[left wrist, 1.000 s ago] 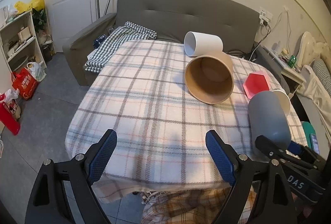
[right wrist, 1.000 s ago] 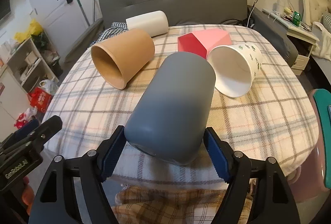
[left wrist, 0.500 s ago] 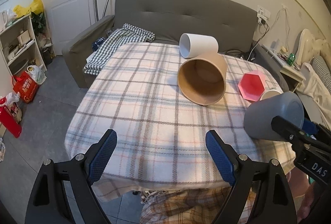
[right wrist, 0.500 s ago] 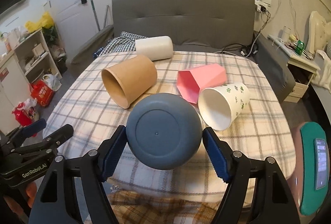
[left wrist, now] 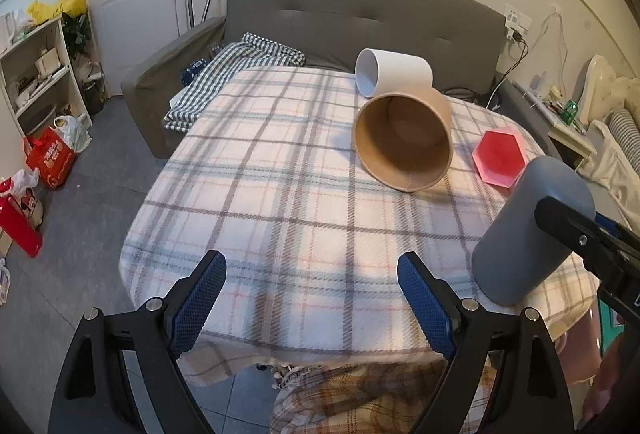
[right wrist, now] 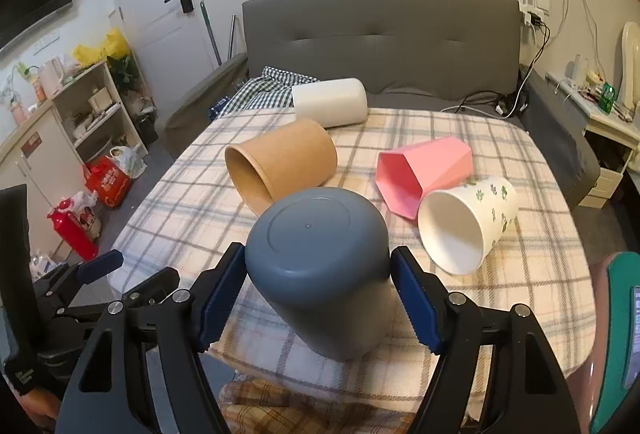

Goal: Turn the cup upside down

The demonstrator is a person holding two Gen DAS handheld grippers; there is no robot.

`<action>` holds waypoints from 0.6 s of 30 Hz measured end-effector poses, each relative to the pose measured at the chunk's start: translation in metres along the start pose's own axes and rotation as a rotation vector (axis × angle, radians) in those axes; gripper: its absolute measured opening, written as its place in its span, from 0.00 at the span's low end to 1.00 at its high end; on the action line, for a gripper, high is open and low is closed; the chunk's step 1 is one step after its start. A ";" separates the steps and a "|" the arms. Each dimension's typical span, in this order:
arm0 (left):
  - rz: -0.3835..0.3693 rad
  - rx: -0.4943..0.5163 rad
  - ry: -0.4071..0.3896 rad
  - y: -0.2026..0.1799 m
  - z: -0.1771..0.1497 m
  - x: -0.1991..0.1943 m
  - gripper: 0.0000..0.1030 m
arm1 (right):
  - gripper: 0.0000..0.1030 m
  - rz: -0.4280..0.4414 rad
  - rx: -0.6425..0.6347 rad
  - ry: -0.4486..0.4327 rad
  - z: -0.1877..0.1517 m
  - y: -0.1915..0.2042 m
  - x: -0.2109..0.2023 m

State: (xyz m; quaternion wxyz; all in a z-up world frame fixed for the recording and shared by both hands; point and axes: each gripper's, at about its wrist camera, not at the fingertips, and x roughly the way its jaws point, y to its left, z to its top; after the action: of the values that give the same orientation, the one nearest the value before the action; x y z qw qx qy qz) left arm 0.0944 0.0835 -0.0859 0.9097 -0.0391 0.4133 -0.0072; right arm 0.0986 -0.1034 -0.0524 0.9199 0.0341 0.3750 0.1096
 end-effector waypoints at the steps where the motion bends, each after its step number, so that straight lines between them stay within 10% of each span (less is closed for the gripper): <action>1: 0.000 0.000 0.002 0.000 0.000 0.000 0.88 | 0.71 0.002 0.001 0.004 -0.002 -0.002 0.001; 18: 0.010 0.044 -0.010 -0.019 0.000 -0.015 0.88 | 0.71 0.032 -0.025 0.000 -0.010 -0.015 -0.010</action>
State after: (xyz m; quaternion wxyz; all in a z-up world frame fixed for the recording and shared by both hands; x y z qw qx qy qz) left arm 0.0851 0.0654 -0.0733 0.9124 -0.0169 0.4089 -0.0114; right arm 0.0878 -0.1203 -0.0550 0.9184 0.0285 0.3728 0.1292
